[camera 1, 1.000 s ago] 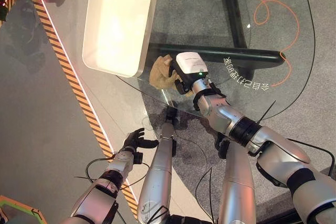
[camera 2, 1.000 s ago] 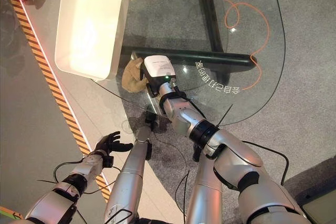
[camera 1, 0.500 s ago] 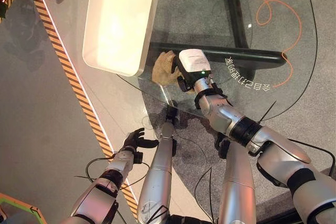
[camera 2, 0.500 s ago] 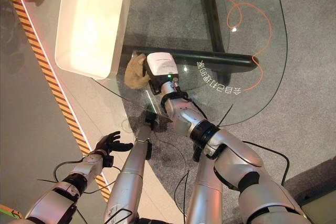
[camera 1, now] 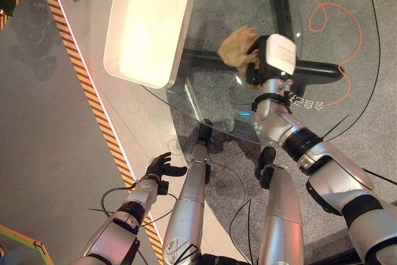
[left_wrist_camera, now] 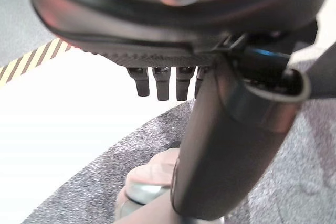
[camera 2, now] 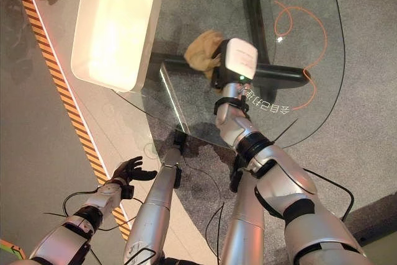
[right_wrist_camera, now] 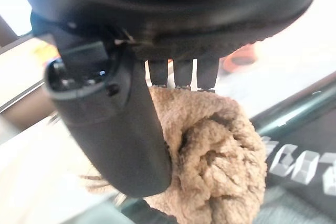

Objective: Wipe the table with a cloth and put it in the basket.

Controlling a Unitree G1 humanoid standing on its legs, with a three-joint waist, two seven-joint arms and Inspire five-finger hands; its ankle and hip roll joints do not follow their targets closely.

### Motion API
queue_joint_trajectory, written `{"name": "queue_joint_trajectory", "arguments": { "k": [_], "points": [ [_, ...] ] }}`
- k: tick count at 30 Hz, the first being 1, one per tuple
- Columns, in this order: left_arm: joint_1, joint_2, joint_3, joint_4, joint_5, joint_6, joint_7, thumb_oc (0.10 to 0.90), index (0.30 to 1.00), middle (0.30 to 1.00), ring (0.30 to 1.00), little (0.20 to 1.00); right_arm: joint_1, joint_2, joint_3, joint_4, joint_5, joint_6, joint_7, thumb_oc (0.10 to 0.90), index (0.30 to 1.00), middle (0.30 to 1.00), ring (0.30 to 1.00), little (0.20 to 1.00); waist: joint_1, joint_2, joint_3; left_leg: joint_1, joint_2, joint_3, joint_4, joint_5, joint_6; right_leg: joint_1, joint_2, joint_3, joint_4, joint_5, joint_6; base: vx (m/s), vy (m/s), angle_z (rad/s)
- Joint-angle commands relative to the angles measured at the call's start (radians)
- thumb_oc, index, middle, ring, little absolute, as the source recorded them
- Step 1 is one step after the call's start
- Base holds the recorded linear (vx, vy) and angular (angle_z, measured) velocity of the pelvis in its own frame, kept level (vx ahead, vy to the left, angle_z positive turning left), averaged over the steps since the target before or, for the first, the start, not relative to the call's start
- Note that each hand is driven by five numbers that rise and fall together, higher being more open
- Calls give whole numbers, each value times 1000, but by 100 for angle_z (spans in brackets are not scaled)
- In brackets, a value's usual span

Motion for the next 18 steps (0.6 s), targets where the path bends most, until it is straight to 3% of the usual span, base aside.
{"name": "queue_joint_trajectory", "arguments": {
  "k": [1,11,18],
  "points": [
    [5,35,4,56,-4,0,4,800,900,900,900,900,-120,-117,-38,35,10,6,-123,100,300,300,300,200,-15,-8,-12,6,-114,131,159,-192,149,15,45,-39,-255,193,29,-2,11,-9],
    [5,76,18,69,-24,-10,-21,800,900,900,900,900,-40,-249,-197,364,116,-55,-144,100,300,300,300,200,-35,-20,-12,-10,-99,137,172,-213,162,5,58,-33,-251,185,29,1,-13,3],
    [-9,112,40,72,-33,5,-35,800,900,900,900,900,18,-309,-290,437,193,-78,-135,100,300,300,300,200,-50,-38,-12,-22,-91,132,179,-220,165,-4,71,-25,-249,187,32,1,-22,1]
  ]
}}
